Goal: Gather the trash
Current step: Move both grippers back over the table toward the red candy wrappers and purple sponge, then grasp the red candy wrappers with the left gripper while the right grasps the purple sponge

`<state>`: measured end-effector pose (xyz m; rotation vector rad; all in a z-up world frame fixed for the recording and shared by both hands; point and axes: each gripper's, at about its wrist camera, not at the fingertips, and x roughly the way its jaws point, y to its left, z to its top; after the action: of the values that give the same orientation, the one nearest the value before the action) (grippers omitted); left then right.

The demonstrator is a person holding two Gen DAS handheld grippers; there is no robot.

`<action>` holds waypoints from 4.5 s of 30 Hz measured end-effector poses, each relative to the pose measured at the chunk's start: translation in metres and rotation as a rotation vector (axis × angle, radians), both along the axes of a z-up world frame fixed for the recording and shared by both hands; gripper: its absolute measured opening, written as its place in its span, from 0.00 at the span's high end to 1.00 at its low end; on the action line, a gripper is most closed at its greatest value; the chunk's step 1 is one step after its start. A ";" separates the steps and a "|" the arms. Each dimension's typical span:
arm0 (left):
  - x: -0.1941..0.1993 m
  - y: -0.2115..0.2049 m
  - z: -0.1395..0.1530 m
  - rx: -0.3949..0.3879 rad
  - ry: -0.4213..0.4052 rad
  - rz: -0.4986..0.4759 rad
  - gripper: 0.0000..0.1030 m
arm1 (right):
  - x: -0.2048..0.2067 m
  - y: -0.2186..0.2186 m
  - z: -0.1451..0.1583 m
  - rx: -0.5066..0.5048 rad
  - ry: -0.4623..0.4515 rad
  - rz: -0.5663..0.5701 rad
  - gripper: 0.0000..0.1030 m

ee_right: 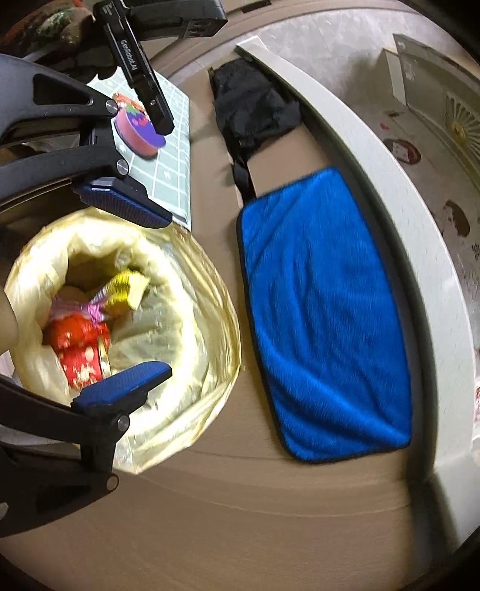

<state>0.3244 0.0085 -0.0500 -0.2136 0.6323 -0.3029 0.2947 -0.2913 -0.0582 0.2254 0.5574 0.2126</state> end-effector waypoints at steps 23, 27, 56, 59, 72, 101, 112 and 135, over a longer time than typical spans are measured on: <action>-0.032 0.170 -0.058 0.020 0.168 0.223 0.36 | 0.005 0.158 -0.018 -0.016 0.082 0.276 0.30; -0.016 0.155 -0.064 0.057 0.197 0.190 0.36 | 0.005 0.164 -0.022 -0.027 0.094 0.290 0.30; -0.019 0.188 -0.063 0.006 0.212 0.271 0.82 | 0.002 0.223 -0.008 -0.118 0.069 0.313 0.30; -0.030 0.203 -0.059 -0.025 0.191 0.285 0.83 | 0.010 0.242 -0.009 -0.088 0.109 0.335 0.30; -0.072 0.271 -0.053 -0.117 0.115 0.363 0.58 | 0.085 0.301 -0.069 -0.009 0.299 0.145 0.29; 0.030 0.146 -0.089 0.124 0.287 0.294 0.28 | 0.060 0.198 -0.021 -0.024 0.131 0.261 0.29; 0.030 0.141 -0.092 0.196 0.278 0.345 0.58 | 0.042 0.167 -0.018 -0.001 0.096 0.246 0.29; -0.027 0.033 0.044 0.084 -0.119 0.126 0.89 | 0.005 0.091 0.042 -0.003 -0.091 0.166 0.29</action>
<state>0.2972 0.0419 -0.0062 -0.1528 0.5103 -0.1655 0.2996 -0.2000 -0.0164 0.1655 0.4866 0.3816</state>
